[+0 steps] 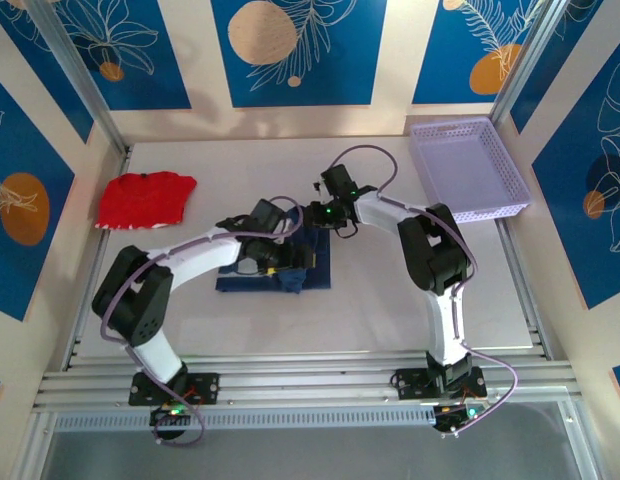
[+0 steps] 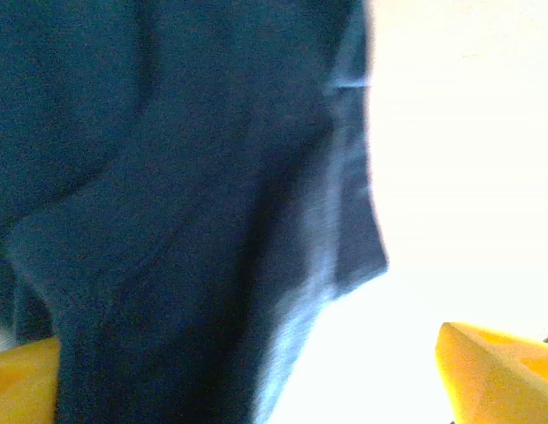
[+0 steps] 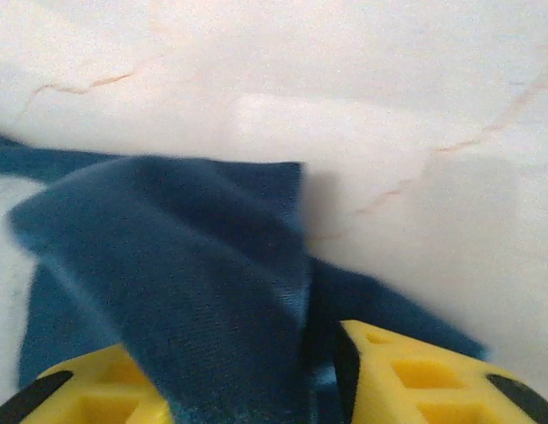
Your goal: Fold the inside-out t-shirt
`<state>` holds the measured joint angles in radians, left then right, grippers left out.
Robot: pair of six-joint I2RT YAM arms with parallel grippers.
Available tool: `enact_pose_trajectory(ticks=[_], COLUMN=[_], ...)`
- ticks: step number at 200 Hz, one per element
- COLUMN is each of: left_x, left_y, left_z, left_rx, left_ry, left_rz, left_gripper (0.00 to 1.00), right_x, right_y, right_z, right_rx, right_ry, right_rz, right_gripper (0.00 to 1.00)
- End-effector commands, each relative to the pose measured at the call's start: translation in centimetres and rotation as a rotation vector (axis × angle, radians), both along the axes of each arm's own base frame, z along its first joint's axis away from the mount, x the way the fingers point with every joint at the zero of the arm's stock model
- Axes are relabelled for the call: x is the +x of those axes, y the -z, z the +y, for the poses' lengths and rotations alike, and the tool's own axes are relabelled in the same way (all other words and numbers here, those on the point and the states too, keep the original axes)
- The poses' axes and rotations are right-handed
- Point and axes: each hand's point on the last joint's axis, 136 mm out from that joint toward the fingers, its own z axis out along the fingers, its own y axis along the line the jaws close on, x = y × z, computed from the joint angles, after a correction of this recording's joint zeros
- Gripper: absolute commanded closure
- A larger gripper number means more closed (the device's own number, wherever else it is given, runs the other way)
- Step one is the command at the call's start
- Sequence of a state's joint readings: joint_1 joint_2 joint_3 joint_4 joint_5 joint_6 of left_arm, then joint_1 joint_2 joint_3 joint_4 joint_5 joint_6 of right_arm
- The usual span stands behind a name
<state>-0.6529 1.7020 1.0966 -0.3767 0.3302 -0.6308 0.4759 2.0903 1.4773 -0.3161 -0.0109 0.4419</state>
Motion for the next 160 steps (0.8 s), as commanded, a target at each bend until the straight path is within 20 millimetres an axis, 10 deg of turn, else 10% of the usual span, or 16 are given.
enact_pose_trajectory(ticks=[1, 51, 82, 128, 160], left_x=[0.2, -1.3, -1.4, 1.9, 6.8], left_y=[-2.5, -3.8, -5.7, -6.6, -4.1], left_z=[-5.4, -12.2, -12.2, -3.4, 5.4], left_rx=[-0.122, -0.177, -0.159, 0.001, 0.021], left_ry=[0.095, 0.272, 0.339, 0.217, -0.049], left_rz=[-0.069, -0.097, -0.167, -0.263, -0.166], left_gripper=[0.11, 0.11, 0.1, 0.09, 0.09], right_x=[1.4, 1.9, 1.4, -3.3, -7.6], right_y=[-1.2, -2.5, -4.7, -6.6, -6.8], right_z=[-2.8, -7.4, -9.9, -11.1, -6.1], right_rx=[-0.024, 0.072, 0.138, 0.181, 0.273], right_ry=[0.042, 0.087, 0.097, 0.101, 0.027], right_rz=[-0.002, 0.043, 0.034, 0.05, 0.091], right_gripper=[0.62, 0.59, 0.51, 0.44, 0.45])
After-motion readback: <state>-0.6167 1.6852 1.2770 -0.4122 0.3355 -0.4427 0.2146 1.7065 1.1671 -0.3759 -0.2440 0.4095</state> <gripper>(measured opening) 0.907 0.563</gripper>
